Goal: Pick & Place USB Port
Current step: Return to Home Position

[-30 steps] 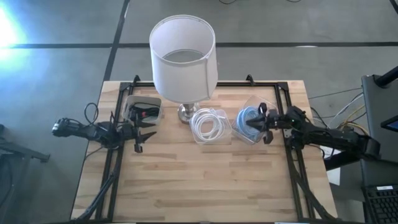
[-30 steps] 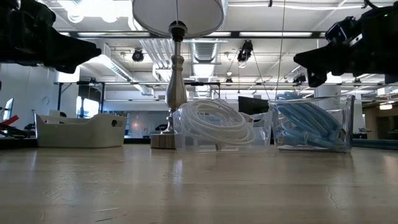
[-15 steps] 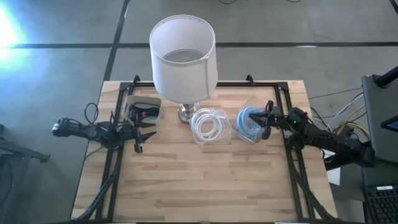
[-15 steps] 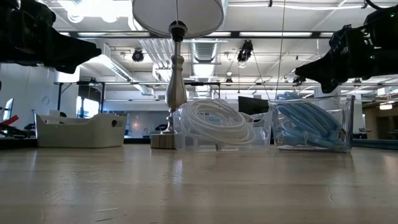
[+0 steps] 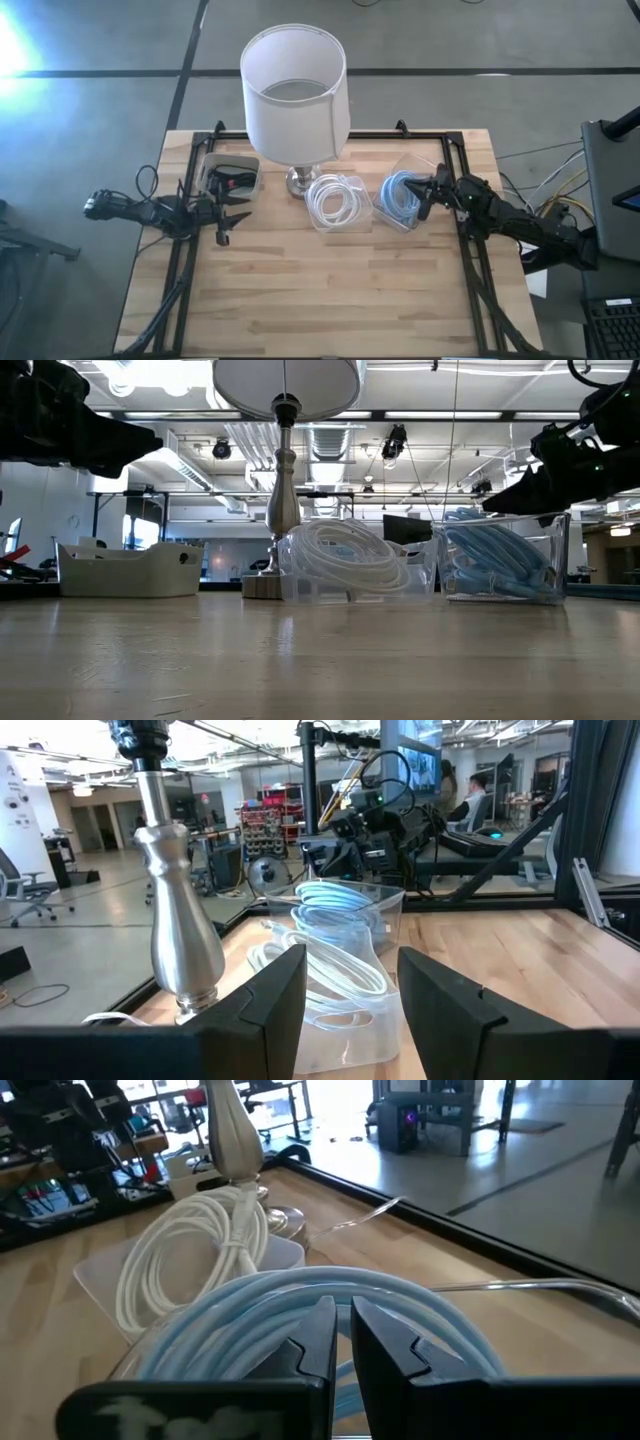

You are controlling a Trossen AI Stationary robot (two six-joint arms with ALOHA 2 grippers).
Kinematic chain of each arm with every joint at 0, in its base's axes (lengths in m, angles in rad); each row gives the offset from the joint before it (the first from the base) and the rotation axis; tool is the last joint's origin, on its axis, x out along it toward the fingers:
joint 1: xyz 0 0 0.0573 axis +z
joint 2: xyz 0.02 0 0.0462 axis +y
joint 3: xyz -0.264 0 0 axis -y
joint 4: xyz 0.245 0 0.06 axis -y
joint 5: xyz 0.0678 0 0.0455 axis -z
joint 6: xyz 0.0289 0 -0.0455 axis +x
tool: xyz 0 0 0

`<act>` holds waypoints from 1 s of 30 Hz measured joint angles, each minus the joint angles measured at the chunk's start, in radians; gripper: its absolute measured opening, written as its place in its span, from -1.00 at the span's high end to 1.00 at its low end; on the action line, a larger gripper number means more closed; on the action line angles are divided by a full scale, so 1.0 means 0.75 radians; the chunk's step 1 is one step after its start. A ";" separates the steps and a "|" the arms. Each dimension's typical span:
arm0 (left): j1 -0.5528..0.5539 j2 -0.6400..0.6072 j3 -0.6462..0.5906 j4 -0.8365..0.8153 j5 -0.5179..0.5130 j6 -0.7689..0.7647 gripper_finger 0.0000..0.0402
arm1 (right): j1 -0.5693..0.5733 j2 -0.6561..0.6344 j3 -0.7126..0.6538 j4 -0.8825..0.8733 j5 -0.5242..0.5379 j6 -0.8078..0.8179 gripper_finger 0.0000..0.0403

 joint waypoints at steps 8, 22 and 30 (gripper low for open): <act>0.000 0.000 0.000 0.001 0.000 0.000 0.19 | 0.000 0.032 0.000 -0.001 0.000 -0.020 0.84; 0.001 0.000 0.000 0.002 0.000 0.000 0.19 | 0.000 0.038 0.000 0.000 -0.001 -0.020 0.84; 0.001 0.000 0.000 0.003 0.000 0.000 0.19 | 0.000 0.018 -0.002 0.009 -0.002 -0.019 0.84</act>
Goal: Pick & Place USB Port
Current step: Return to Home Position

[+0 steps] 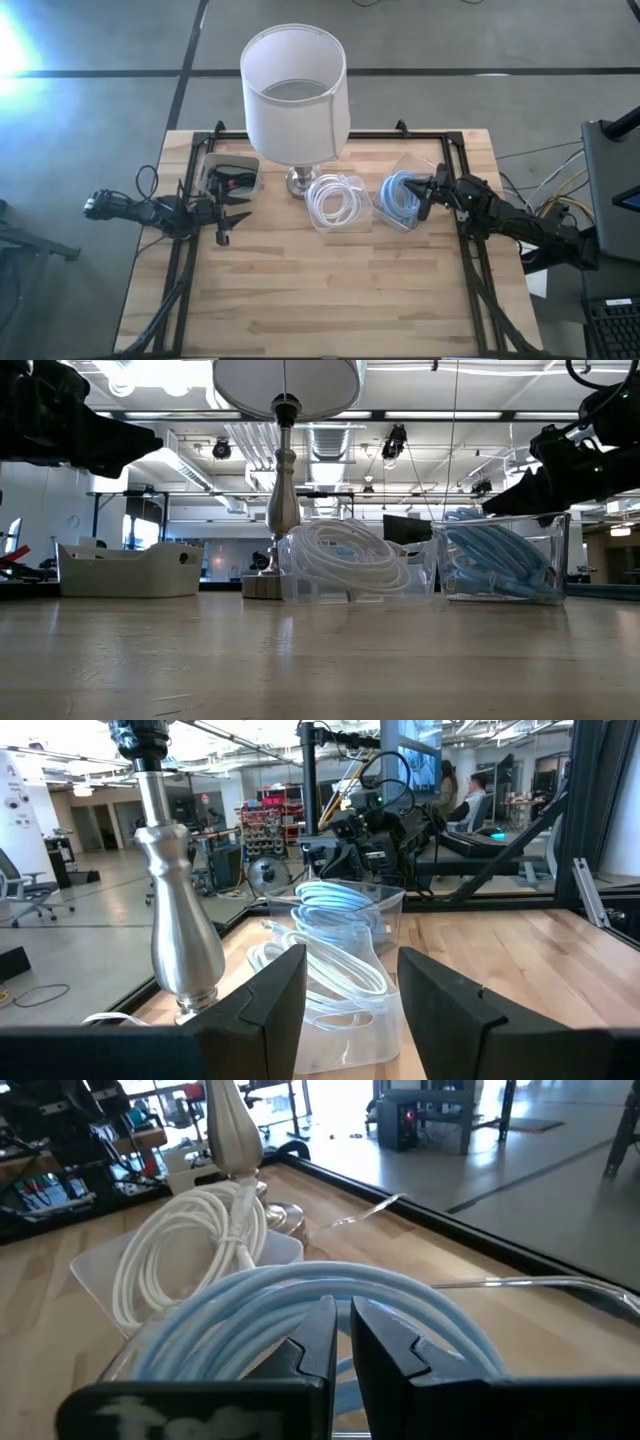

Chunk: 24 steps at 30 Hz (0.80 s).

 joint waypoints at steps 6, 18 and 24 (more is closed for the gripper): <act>0.000 0.000 0.000 0.001 0.000 0.000 0.19 | 0.000 -0.068 -0.001 0.002 0.000 -0.006 0.84; -0.001 0.000 0.000 0.002 0.000 0.000 0.19 | 0.000 -0.268 -0.001 0.001 0.000 -0.009 0.84; -0.001 0.000 0.000 0.005 0.000 0.000 0.19 | 0.000 -0.277 -0.002 0.021 -0.002 -0.008 0.84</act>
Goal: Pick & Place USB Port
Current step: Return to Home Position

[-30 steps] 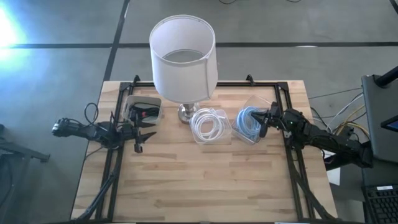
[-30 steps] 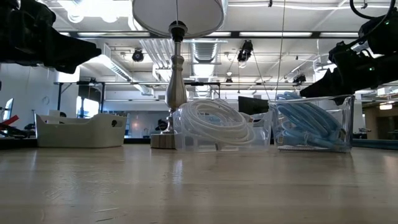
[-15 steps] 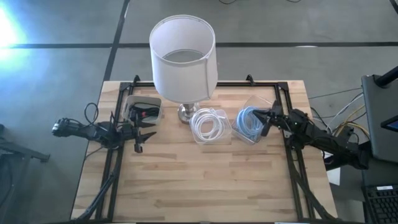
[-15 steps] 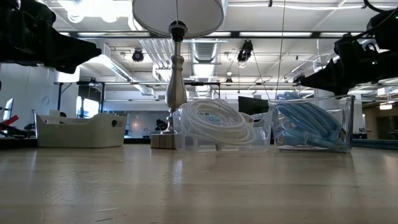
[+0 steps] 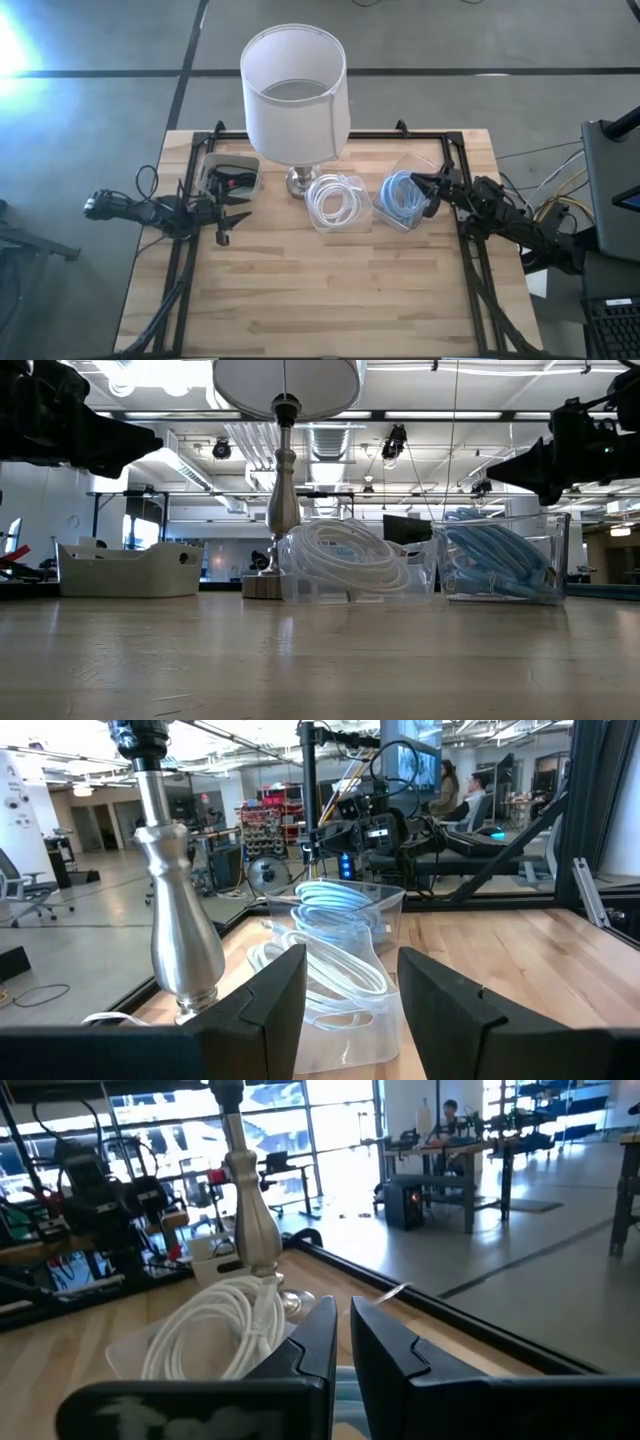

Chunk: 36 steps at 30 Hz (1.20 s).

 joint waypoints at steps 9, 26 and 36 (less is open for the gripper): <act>0.000 0.000 0.000 0.001 0.000 0.000 0.19 | 0.000 0.012 0.000 0.001 0.001 0.000 0.84; 0.001 0.000 0.000 0.001 0.000 0.000 0.19 | 0.000 0.018 0.000 0.002 0.002 -0.001 0.84; 0.001 0.000 0.000 0.001 0.000 0.000 0.19 | 0.000 0.018 0.000 0.002 0.002 0.001 0.84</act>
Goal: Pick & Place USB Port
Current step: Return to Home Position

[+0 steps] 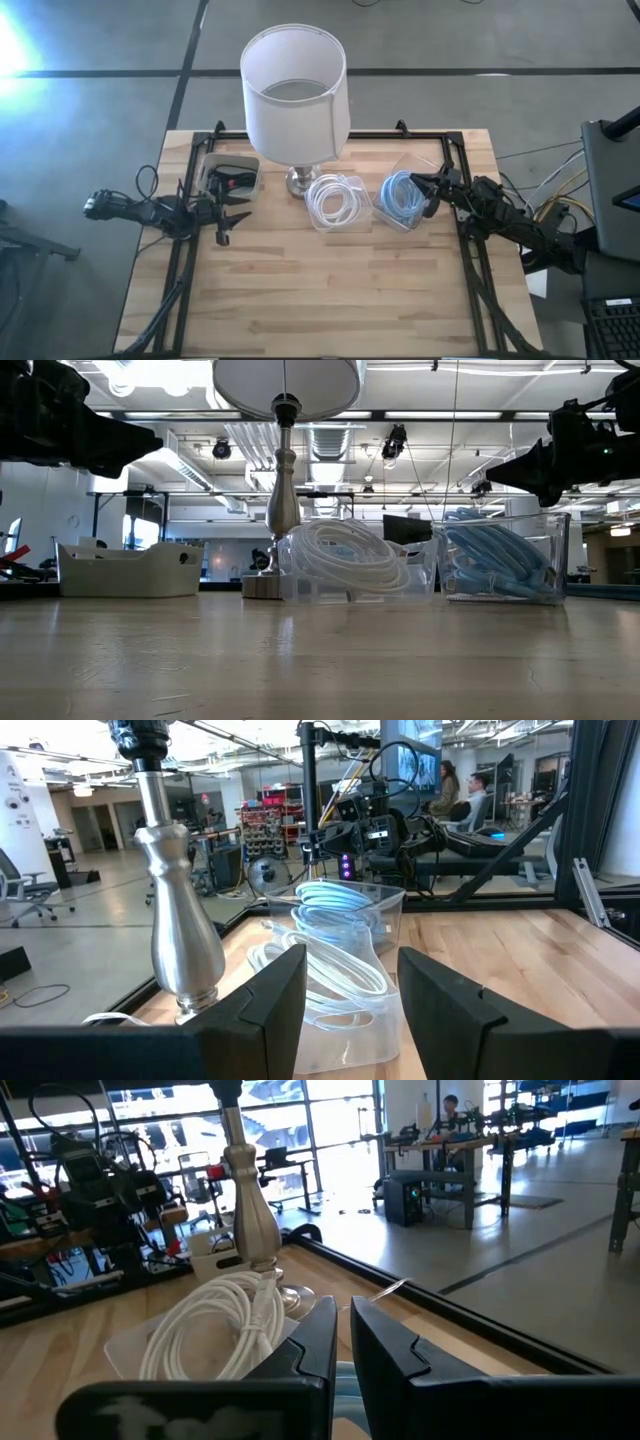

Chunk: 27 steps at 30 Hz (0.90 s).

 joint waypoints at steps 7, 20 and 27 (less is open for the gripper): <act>-0.001 0.000 0.000 0.000 0.000 0.000 0.19 | 0.000 0.000 0.000 0.000 0.000 -0.002 0.84; -0.001 0.000 0.000 0.000 0.000 0.000 0.19 | 0.000 0.000 0.000 0.000 0.001 -0.002 0.84; -0.001 0.000 0.000 0.000 0.000 0.000 0.19 | 0.000 0.000 0.000 0.000 0.001 0.001 0.84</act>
